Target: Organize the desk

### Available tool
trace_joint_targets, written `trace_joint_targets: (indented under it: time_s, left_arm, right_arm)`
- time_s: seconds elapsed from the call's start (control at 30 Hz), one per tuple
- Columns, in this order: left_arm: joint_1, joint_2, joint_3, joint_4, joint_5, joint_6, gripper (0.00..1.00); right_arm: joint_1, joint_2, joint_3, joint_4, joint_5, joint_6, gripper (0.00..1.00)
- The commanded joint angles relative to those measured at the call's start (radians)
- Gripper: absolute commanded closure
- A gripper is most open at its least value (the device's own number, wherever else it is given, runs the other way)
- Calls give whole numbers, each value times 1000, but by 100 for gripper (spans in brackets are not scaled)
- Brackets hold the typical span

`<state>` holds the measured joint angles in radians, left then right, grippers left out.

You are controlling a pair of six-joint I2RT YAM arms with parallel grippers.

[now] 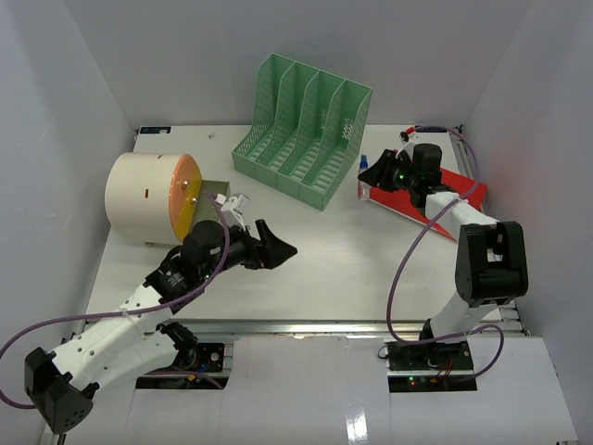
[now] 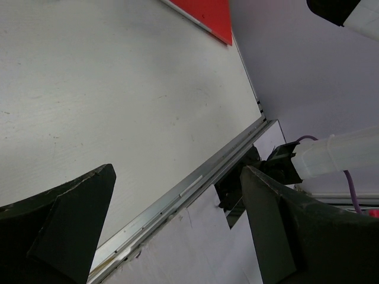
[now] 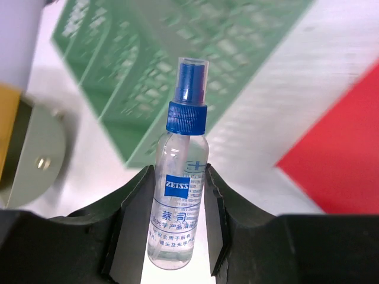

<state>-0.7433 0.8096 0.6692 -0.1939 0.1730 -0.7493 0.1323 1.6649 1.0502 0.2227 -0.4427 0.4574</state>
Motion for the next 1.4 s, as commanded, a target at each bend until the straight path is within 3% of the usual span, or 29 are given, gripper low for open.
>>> trace_joint_targets:
  time_s: [0.0,0.2,0.33,0.53,0.67,0.77,1.0,1.37]
  left_arm:
    - [-1,-80,109,-73,-44,66,2]
    - [-1,-244,244,-184,-122,106,2]
    - [-1,-314,275,-190,-115,93,2]
    - [-1,-395,302,-222,-144,78,2]
    - [-1,-452,303,-236,-158,64,2]
    - [-1,-486,287,-238,-201,54,2]
    - [-1,-514,254,-254,-231,48,2]
    - [-1,-500,242,-262,-234,28,2]
  right_arm:
    - [93,-60,0,36,-294,-171,92]
    - [388,-64,154,-118,-273,-429,92]
    - [588,41,291,-141,-245,-441,92]
    - [771,264,642,-249,-208,-474,92]
    - [772,427,807,-153,-160,-136,92]
    - [779,496,840,-86,-88,34,92]
    - [767,576,864,-72,96,214,92]
    - [762,656,933,-48,131,356,82]
